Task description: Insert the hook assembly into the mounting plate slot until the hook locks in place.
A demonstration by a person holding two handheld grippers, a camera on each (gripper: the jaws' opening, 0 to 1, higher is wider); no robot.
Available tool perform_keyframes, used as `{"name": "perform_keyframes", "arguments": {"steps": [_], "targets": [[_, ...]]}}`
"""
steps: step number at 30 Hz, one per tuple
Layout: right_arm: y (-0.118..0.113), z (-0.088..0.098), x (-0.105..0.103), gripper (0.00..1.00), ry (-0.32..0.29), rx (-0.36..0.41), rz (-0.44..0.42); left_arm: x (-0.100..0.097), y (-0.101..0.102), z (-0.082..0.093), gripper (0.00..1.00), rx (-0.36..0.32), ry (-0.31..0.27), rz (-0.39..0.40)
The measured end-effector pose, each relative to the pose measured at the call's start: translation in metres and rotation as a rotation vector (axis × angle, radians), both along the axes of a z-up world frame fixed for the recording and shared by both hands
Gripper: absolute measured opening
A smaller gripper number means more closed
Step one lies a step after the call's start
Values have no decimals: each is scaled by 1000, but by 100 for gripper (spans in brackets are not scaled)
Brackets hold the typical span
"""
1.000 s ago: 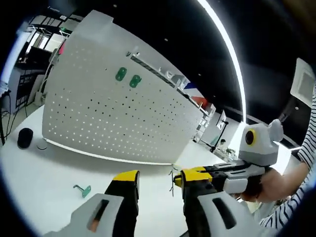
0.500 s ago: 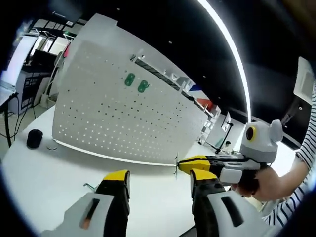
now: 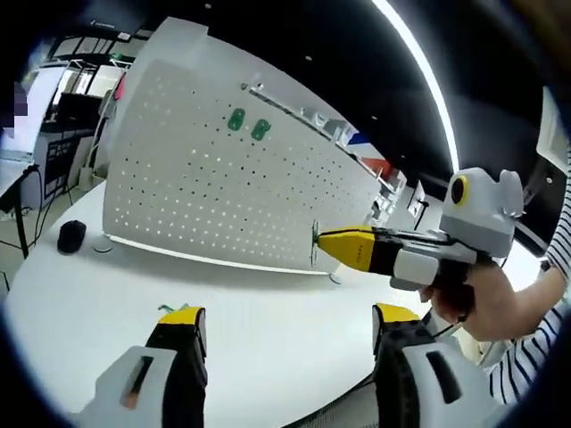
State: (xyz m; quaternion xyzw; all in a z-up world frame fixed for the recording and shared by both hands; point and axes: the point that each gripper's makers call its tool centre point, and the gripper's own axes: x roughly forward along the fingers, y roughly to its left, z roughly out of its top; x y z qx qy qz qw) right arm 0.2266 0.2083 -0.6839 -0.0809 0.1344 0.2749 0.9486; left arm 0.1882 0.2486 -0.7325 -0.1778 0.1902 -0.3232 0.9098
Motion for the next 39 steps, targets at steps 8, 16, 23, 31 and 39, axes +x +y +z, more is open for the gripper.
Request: {"name": "perform_keyframes", "arguments": {"steps": [8,16,23,31,39], "targets": [[3,6,5,0,-38,-11,-4,0,0,-1,88,16,-4,-4],[2,11,18,0,-60,-9,-26,-3,1,-7,96,56,-11,-5],[-2,20,42,0,-93,-1,-71,-5,2,-9,100,52,-10,-9],[-9,35,67,0,-136,4,-118,-6,2,-9,100,45,-6,-17],[-15,41,85,0,-165,6,-169,-6,3,-10,100,41,-5,-18]]}}
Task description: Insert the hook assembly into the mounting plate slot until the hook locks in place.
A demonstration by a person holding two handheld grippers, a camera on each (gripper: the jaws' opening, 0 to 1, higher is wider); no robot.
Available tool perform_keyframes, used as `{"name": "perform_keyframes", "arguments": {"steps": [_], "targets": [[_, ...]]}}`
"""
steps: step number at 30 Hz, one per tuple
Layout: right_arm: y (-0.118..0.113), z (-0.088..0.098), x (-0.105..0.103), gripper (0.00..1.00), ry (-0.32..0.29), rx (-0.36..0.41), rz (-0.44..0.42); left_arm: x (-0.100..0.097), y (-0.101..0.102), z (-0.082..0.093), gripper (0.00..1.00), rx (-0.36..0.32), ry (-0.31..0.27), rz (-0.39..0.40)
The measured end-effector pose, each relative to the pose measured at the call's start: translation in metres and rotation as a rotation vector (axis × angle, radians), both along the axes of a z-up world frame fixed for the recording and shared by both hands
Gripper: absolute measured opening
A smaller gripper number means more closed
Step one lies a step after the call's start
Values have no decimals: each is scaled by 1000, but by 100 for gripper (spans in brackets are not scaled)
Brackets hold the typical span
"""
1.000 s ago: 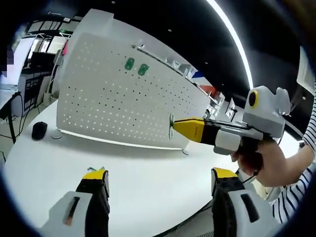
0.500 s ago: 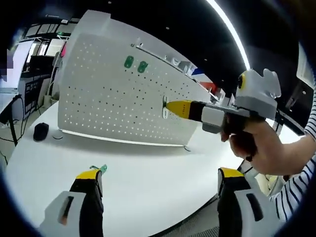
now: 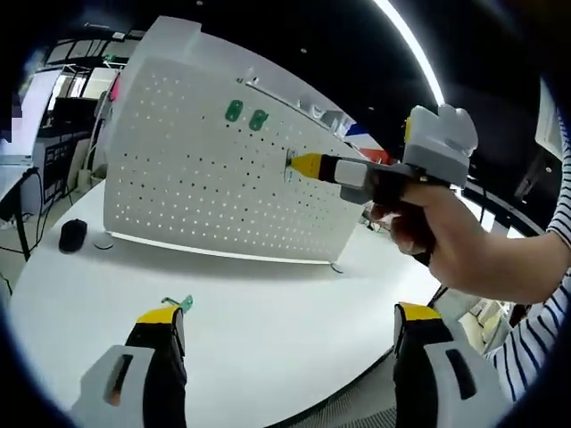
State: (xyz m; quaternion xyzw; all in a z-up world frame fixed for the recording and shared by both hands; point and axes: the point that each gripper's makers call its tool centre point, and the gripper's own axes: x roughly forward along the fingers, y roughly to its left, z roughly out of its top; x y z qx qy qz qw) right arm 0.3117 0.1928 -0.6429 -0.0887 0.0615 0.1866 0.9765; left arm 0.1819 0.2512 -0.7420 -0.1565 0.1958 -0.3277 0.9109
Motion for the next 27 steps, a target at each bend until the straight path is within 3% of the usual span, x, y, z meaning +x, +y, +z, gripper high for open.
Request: {"name": "perform_keyframes", "arguments": {"steps": [27], "targets": [[-30,23,63,0,-86,36,-155,-1,-2,-5,100,7,20,-19]]}}
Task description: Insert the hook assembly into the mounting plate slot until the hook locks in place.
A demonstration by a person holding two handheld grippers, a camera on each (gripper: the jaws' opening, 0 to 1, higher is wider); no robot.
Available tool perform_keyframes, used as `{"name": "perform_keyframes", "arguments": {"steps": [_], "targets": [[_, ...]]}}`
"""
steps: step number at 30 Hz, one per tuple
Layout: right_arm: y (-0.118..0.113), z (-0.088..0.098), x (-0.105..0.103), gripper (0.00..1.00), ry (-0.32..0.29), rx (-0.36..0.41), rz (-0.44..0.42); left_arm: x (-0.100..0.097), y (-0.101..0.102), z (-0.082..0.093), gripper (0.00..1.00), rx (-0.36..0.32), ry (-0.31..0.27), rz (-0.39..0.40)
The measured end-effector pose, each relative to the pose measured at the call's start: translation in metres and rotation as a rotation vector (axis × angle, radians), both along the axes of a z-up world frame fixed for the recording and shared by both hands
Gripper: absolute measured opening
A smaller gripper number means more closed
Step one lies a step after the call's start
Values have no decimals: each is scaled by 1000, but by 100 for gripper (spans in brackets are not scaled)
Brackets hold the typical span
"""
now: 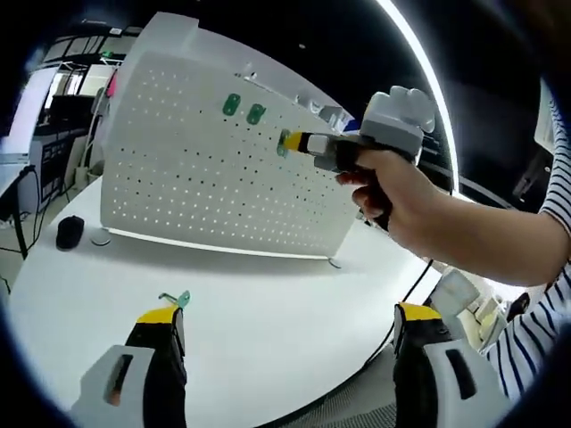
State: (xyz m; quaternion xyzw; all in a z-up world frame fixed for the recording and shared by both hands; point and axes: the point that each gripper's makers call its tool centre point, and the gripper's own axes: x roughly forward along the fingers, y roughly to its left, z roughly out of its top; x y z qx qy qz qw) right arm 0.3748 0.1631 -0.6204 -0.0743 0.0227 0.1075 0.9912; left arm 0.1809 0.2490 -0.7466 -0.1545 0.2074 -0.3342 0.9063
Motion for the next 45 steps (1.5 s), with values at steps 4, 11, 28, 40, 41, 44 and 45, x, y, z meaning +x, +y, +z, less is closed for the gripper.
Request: {"name": "perform_keyframes", "arguments": {"steps": [4,11,28,40,41,44,45], "targets": [[-3,2,9,0,-11,4,-21,0,0,0,100,-1,4,-1],[-10,12,27,0,-37,23,-52,0,0,-3,100,10,11,-2],[-23,48,60,0,-140,34,-117,1,4,-10,100,58,26,14],[-33,55,74,0,-159,47,-160,3,5,-12,98,63,36,22],[-33,55,75,0,-161,43,-162,3,5,-12,98,62,36,22],[-35,55,78,0,-163,35,-170,3,5,-13,98,63,37,24],[-35,56,79,0,-165,36,-173,3,5,-13,98,64,37,24]]}}
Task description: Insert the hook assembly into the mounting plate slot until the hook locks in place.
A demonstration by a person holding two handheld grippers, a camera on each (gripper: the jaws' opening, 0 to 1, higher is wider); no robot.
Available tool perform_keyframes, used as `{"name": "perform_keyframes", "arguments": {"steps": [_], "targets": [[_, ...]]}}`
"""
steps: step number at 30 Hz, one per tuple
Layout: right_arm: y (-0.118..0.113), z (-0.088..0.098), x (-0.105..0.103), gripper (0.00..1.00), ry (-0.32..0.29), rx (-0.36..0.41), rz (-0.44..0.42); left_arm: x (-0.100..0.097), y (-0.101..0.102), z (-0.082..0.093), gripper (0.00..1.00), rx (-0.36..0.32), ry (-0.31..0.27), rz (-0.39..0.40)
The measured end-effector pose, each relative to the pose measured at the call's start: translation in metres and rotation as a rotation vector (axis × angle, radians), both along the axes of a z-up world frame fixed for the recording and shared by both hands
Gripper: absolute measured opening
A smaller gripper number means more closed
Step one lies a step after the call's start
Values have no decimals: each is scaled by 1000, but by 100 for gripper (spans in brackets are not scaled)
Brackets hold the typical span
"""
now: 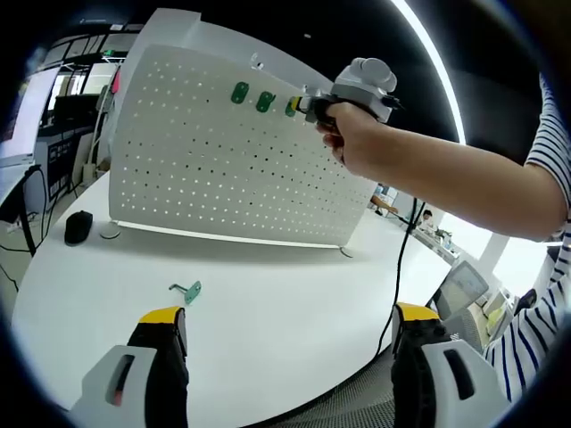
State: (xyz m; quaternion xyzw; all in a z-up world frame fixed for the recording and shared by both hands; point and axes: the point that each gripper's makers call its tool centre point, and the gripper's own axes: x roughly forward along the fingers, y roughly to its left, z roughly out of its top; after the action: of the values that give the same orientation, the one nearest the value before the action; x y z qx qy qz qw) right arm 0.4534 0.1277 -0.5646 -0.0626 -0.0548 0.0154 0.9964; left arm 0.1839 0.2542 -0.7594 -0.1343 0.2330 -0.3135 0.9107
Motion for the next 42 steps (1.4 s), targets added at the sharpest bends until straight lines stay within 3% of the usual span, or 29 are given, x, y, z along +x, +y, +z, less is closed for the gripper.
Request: {"name": "perform_keyframes", "arguments": {"steps": [23,36,40,42], "targets": [[-2,-4,7,0,-53,-53,-33,0,1,-2,96,-8,20,6],[-1,-9,13,0,-52,-29,-63,1,1,-3,95,-12,24,12],[-1,-11,13,0,-47,-38,-65,1,1,-3,95,-12,24,15],[0,-10,14,0,-41,-79,-60,1,2,-3,95,-14,25,15]]}}
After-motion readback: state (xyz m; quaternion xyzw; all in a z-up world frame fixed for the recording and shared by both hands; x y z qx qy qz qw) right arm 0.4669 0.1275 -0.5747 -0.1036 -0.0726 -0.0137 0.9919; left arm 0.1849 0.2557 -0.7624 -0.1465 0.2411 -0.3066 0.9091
